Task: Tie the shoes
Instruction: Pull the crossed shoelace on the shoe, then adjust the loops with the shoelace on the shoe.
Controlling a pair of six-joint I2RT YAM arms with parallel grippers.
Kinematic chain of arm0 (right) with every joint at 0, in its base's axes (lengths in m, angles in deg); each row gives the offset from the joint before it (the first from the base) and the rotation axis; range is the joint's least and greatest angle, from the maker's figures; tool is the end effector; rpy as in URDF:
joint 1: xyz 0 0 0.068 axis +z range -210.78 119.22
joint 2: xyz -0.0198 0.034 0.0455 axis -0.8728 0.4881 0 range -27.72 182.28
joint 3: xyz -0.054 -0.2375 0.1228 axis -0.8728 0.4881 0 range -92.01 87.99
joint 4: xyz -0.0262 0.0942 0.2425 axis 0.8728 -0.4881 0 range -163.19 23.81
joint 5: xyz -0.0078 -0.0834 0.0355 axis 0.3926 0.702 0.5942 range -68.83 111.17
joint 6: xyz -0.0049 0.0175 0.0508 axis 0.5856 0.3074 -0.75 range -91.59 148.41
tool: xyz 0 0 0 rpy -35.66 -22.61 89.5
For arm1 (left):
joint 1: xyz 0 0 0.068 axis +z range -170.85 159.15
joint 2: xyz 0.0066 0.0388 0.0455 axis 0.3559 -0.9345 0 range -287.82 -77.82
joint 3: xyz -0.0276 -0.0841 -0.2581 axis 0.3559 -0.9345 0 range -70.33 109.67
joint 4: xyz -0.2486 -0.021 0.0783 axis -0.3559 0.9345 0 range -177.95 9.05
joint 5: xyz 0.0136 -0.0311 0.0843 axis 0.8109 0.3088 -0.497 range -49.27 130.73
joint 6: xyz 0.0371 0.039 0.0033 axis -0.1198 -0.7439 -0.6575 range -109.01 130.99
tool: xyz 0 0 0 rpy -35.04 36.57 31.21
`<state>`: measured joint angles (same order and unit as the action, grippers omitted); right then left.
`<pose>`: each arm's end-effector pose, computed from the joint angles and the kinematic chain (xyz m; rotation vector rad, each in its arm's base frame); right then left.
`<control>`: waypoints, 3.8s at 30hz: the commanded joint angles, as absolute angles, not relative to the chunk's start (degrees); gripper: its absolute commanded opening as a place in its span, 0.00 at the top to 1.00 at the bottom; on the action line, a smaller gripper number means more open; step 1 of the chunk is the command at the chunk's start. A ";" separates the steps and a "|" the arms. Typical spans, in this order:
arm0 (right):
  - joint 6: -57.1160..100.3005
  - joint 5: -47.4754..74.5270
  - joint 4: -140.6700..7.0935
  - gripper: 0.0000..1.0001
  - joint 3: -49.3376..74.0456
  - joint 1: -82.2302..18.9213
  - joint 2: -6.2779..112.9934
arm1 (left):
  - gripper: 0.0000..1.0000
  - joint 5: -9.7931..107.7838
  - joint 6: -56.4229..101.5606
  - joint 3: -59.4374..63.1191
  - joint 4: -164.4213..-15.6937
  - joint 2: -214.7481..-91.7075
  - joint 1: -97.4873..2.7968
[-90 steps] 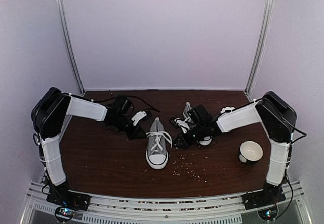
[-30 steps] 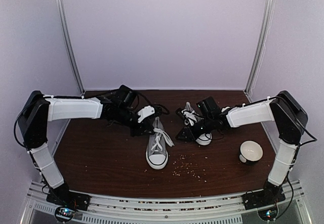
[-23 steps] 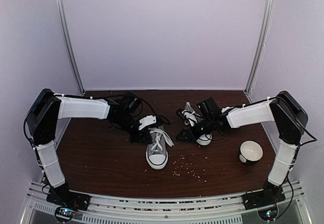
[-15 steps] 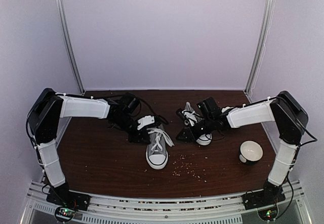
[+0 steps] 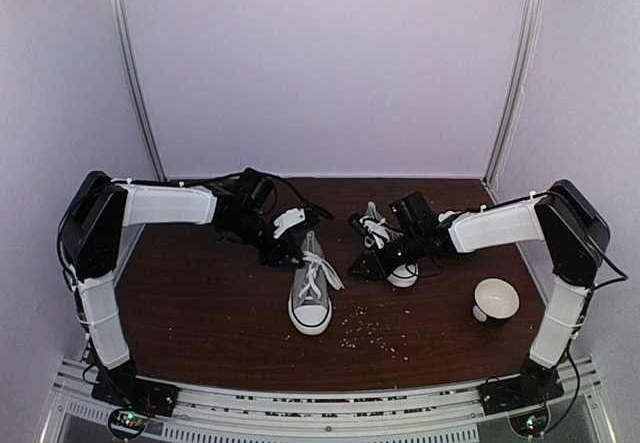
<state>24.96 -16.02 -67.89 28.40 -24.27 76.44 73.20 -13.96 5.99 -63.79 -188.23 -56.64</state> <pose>0.2862 0.2387 0.1661 -1.0017 2.2263 1.0966 0.3160 -0.2513 0.1849 1.4614 2.0792 -0.8023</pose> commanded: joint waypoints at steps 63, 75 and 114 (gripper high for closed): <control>0.15 -26.72 -41.91 0.59 29.94 -24.30 85.25 | 1.00 69.86 -9.05 -3.35 -65.56 -186.23 -54.98; -20.09 -21.66 -18.10 0.53 41.09 -24.83 84.33 | 0.93 66.93 -9.94 -4.77 -65.76 -186.41 -54.86; -30.56 -8.94 -45.82 0.52 31.89 -19.89 73.98 | 0.32 61.40 -15.88 -8.88 -95.10 -177.45 -62.94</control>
